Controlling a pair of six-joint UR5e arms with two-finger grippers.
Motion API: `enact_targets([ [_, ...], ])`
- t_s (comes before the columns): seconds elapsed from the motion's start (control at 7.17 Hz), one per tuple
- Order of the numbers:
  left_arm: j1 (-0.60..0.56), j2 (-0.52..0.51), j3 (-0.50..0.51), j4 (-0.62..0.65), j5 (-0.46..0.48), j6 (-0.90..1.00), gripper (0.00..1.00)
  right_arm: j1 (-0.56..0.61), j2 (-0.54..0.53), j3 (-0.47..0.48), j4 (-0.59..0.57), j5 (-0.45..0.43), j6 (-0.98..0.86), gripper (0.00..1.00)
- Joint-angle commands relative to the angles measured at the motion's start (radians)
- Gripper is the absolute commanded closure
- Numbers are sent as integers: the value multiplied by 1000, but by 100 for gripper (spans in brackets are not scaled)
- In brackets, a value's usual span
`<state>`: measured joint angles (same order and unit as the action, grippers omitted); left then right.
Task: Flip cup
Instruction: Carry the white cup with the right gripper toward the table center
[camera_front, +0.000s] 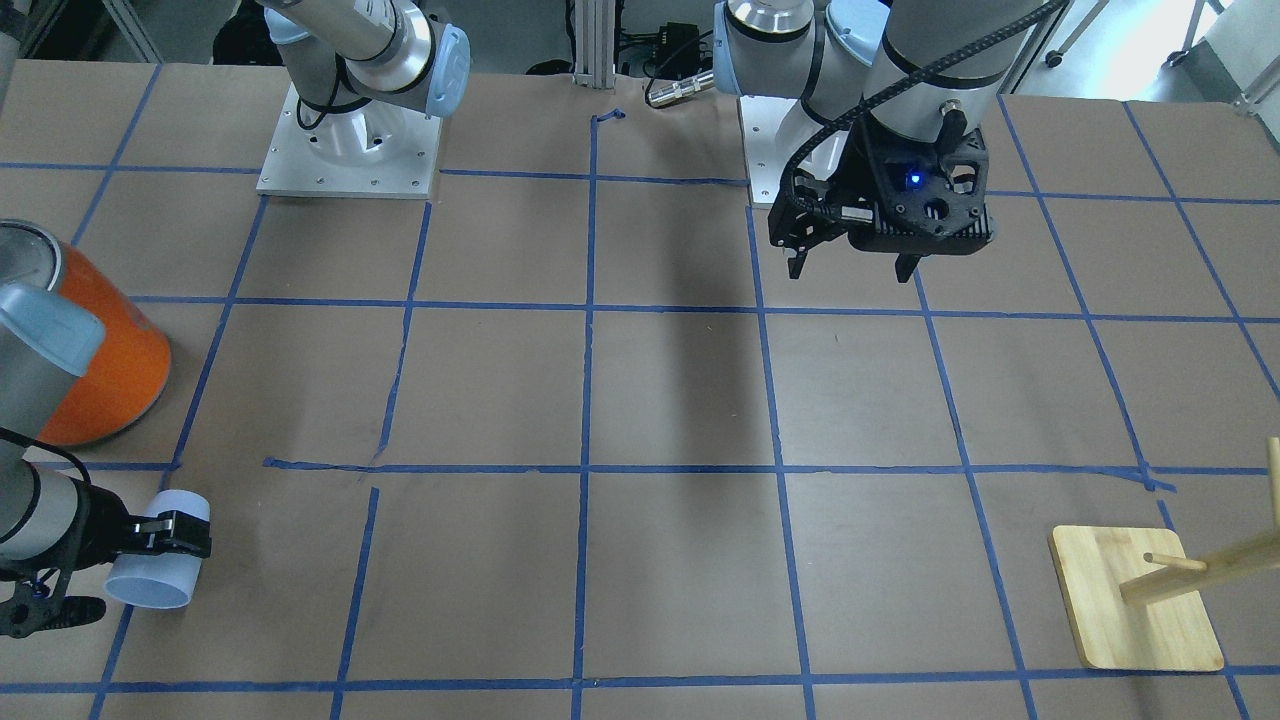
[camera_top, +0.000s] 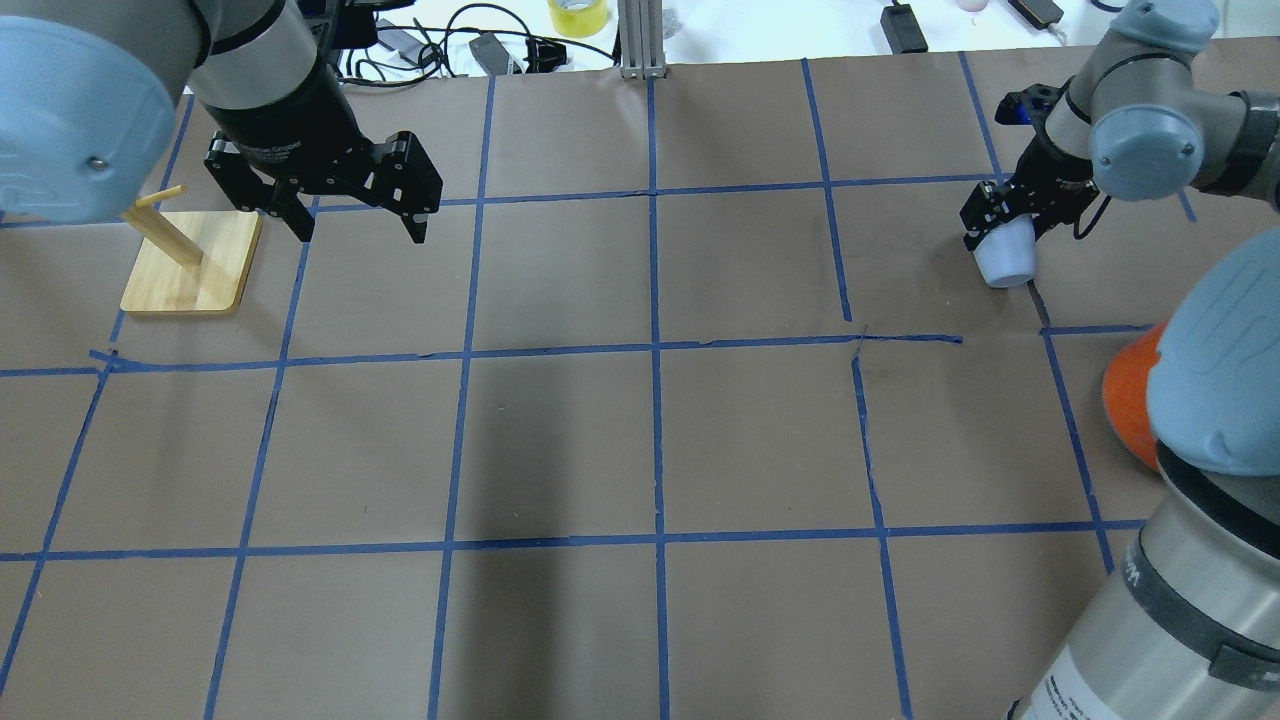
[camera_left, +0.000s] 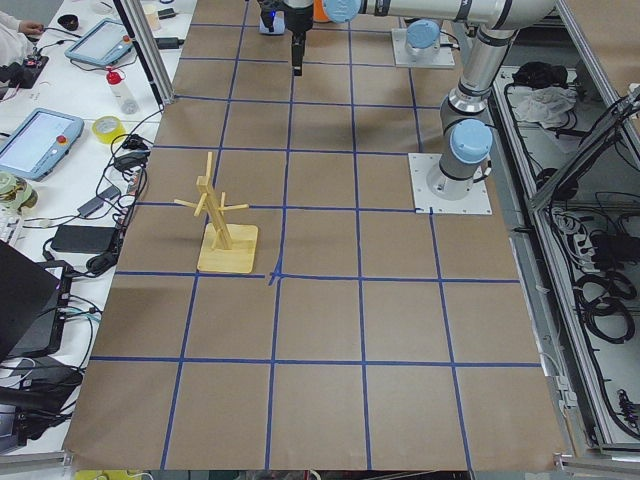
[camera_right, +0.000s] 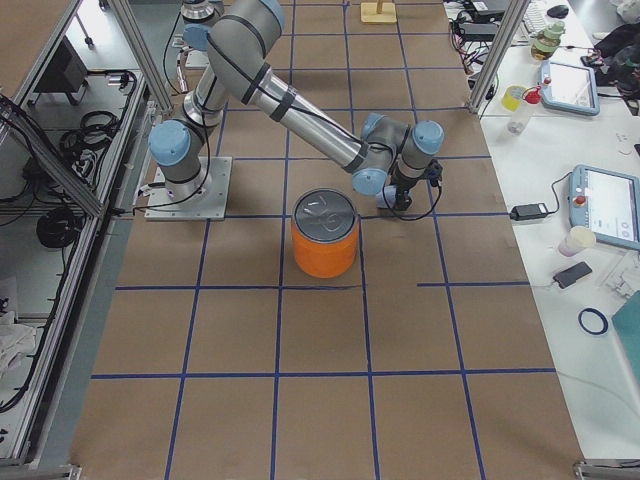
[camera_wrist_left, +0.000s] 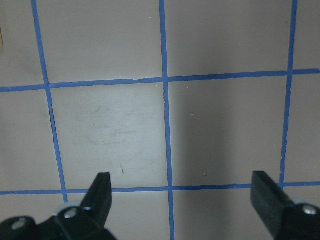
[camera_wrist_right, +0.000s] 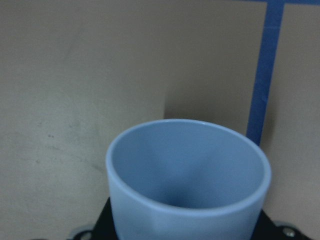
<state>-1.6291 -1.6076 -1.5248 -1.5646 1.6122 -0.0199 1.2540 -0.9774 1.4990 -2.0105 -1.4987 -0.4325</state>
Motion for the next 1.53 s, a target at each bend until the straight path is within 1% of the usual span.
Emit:
enact_targets([
  [0.0, 0, 0, 0, 0, 0, 0, 0, 107, -82, 10, 3, 0, -91, 57],
  [0.28, 0, 2, 0, 0, 0, 1, 0, 294, -110, 9, -5, -3, -114, 58],
  [0.42, 0, 2, 0, 0, 0, 3, 0, 386, -103, 10, -48, -9, -115, 58],
  [0.56, 0, 5, 0, 0, 0, 5, 0, 480, -68, 1, -116, 0, -112, 57],
  [0.84, 3, 6, 0, 0, 0, 9, 0, 597, -14, -13, -178, 0, -117, 57],
  [0.98, 5, 6, 0, 0, -1, 5, 0, 646, -12, -13, -201, -11, -135, 57],
  [1.12, 6, 6, 0, 0, -2, 6, 0, 682, -15, -11, -202, -20, -246, 58],
  [1.26, 5, 6, 0, 0, -2, 6, 0, 711, -14, -9, -202, -65, -373, 60],
  [1.4, 6, 6, 0, 0, -2, 6, 0, 747, -12, -3, -212, -87, -488, 60],
])
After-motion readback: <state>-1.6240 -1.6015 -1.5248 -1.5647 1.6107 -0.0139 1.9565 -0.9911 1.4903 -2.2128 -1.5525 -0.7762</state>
